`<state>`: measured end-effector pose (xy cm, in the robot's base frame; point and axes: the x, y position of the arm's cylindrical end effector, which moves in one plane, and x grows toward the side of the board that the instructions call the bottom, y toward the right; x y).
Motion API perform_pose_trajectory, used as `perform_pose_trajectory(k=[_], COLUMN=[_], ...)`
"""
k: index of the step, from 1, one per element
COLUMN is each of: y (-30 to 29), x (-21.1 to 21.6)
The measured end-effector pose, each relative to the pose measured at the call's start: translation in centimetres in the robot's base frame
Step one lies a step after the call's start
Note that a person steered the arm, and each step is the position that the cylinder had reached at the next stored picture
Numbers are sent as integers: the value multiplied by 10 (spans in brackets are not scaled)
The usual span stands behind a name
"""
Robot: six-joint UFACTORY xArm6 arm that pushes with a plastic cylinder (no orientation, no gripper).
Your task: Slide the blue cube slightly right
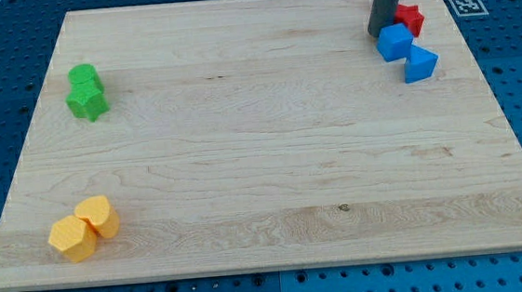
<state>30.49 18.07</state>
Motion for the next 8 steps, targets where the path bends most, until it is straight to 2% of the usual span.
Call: perform_pose_trajectory(k=[2, 3, 4, 8], y=[-7, -41, -49, 3], x=[15, 24, 41, 43])
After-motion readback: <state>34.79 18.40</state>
